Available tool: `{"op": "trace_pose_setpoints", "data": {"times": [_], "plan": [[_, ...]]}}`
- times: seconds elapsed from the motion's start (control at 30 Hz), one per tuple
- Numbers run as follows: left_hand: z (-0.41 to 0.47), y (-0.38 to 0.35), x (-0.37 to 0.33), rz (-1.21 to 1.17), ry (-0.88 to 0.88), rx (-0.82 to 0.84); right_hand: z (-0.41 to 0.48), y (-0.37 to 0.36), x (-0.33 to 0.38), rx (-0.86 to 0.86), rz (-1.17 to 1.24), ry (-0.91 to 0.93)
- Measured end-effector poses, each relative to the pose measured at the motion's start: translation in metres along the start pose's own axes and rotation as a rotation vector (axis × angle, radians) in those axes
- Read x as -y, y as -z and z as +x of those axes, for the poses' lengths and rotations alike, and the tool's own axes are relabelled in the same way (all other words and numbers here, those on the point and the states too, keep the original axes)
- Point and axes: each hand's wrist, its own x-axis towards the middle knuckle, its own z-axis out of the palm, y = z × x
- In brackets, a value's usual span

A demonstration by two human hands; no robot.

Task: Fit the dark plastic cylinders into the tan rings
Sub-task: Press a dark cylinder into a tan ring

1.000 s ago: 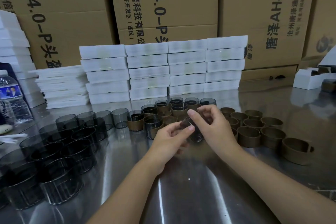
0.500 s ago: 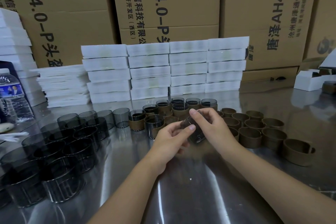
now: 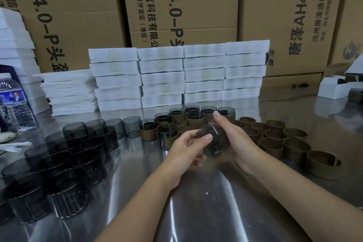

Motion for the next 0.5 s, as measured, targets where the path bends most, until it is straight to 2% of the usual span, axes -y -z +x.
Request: {"op": "trace_pose_setpoints", "data": {"times": [0.27,0.5], "plan": [[-0.0018,0.0006,-0.003,-0.049,0.022,0.064,0.0013,0.0047,0.0016,0.127,0.18,-0.092],[-0.0028,0.0024,-0.0041,-0.133,0.049,0.167,-0.0003,0.0035,0.0042,0.119,0.2,-0.114]]}}
